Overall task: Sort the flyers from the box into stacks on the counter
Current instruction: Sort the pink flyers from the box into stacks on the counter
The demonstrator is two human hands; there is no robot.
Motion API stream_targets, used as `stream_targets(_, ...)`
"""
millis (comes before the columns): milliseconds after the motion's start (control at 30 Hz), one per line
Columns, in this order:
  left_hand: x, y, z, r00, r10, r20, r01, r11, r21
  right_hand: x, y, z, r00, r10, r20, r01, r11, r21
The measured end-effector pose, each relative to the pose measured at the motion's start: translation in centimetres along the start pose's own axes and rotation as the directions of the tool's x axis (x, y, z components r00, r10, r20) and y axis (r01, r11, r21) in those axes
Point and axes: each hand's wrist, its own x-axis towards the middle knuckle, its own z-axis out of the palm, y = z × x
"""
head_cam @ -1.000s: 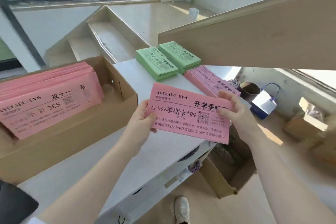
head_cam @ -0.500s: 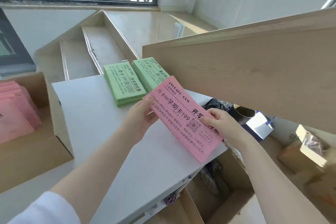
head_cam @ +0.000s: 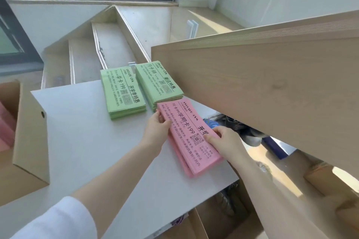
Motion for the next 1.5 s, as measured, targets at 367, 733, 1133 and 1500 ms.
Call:
stream_targets(367, 0.7, -3.4, 0.7, 0.995, -0.074, -0.067, 0.065, 0.989, -0.136, 5.9, -2.4, 0.4, 0.975, -0.002, 0.224, -0.069, 0.949, 0.308)
stream_targets(733, 1.6, -3.2, 2.4, 0.992, -0.104, -0.074, 0.089, 0.979, -0.184, 9.2, -2.9, 1.4, 0.86, -0.017, 0.51, -0.38, 0.644, 0.663)
stream_targets(1133, -6.7, -5.9, 3.4, 0.991, -0.112, 0.067, 0.122, 0.976, -0.182, 0.8, 3.5, -0.2, 0.925, -0.032, 0.38, -0.238, 0.729, 0.642)
stream_targets(1500, -6.7, -5.6, 2.9, 0.993, -0.12, 0.012, 0.12, 0.988, -0.1, 0.8, 2.3, -0.4, 0.929, -0.06, 0.366, -0.138, 0.86, 0.491)
